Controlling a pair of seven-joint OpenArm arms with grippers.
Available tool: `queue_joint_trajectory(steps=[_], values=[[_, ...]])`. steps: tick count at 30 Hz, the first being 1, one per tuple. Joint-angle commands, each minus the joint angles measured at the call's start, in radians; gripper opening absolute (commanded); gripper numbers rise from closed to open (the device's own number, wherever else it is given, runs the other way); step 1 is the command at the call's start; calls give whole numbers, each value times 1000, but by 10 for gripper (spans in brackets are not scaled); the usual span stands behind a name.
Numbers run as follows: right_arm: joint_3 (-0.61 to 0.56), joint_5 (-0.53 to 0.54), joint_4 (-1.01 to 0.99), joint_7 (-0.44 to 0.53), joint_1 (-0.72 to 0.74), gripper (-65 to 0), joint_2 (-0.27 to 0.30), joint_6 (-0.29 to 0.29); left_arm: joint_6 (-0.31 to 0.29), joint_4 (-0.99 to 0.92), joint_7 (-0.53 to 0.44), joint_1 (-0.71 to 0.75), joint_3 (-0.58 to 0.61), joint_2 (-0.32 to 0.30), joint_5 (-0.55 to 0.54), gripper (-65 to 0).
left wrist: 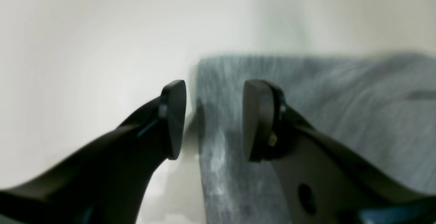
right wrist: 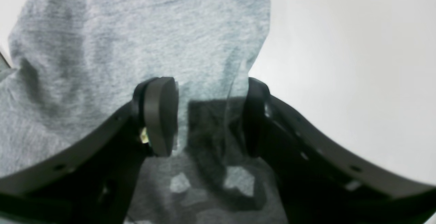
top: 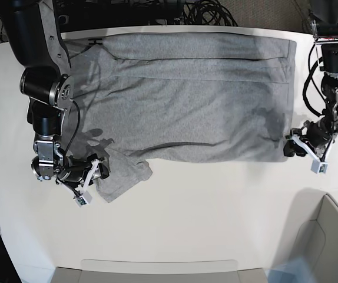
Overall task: Fold the T-shirt properly
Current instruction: 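Move the left gripper to the hem corner and grasp both corners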
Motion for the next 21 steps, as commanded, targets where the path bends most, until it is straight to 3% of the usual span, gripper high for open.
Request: queue_joint_trajectory(steps=[1, 6, 11, 21], values=[[-2, -18, 6, -24, 23, -343, 7, 15, -18, -9, -32, -40, -6, -9, 17, -371], [-2, -20, 6, -24, 23, -343, 7, 15, -104, -95, -73, -50, -6, 31, 109, -370], [-2, -20, 6, -24, 23, -343, 7, 15, -104, -186, -98, -108, -5, 62, 179, -369], [-4, -20, 5, -24, 21, -343, 7, 15, -104, -339, -149, -171, -3, 91, 202, -372]])
